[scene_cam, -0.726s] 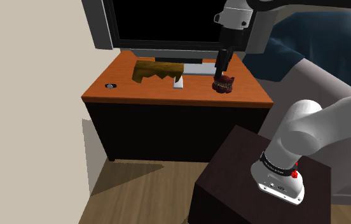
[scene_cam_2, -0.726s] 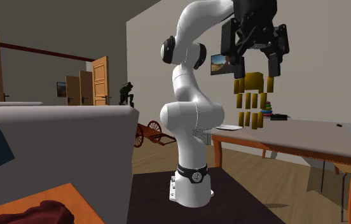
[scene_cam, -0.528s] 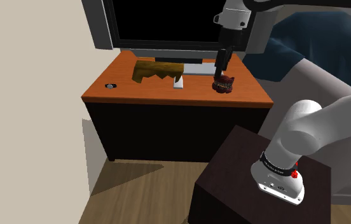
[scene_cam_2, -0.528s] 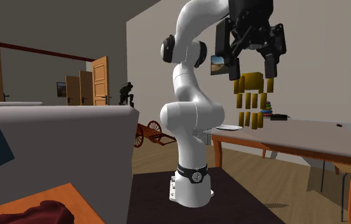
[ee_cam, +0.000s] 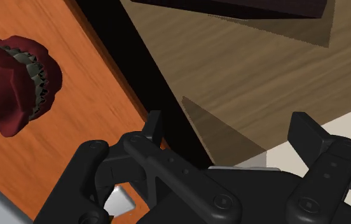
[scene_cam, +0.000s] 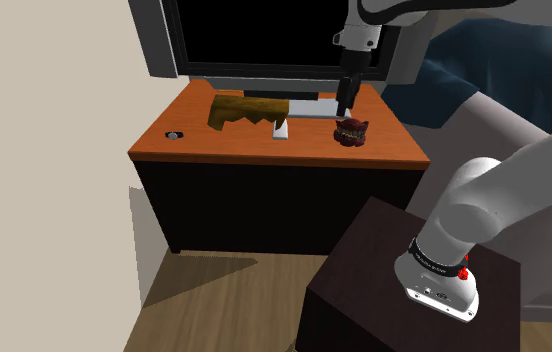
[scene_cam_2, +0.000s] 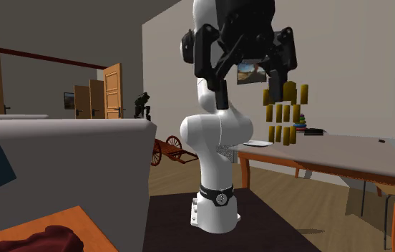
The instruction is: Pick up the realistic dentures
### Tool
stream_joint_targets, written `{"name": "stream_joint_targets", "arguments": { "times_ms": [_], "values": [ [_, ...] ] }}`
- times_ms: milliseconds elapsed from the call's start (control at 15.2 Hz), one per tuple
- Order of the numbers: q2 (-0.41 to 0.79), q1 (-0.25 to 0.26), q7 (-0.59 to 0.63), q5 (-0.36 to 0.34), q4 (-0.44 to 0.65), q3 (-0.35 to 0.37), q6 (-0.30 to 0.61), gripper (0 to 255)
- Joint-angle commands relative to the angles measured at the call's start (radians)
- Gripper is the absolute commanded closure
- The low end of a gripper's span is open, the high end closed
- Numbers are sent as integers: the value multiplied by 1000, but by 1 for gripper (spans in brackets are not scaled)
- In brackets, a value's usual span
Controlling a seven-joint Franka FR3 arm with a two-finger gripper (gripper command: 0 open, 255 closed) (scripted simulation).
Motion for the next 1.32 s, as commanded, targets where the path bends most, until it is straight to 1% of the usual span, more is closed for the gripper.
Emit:
{"name": "stream_joint_targets", "arguments": {
  "times_ms": [0, 330, 594, 924, 1254],
  "values": [
    [67, -9, -45, -8, 28, -38, 20, 0],
    [234, -31, -156, -10, 124, -124, 40, 0],
    [381, -52, -247, 8, 221, -185, 44, 0],
    [581, -91, -361, 53, 372, -244, 31, 0],
    [797, -155, -465, 113, 559, -276, -10, 0]
  ]
}}
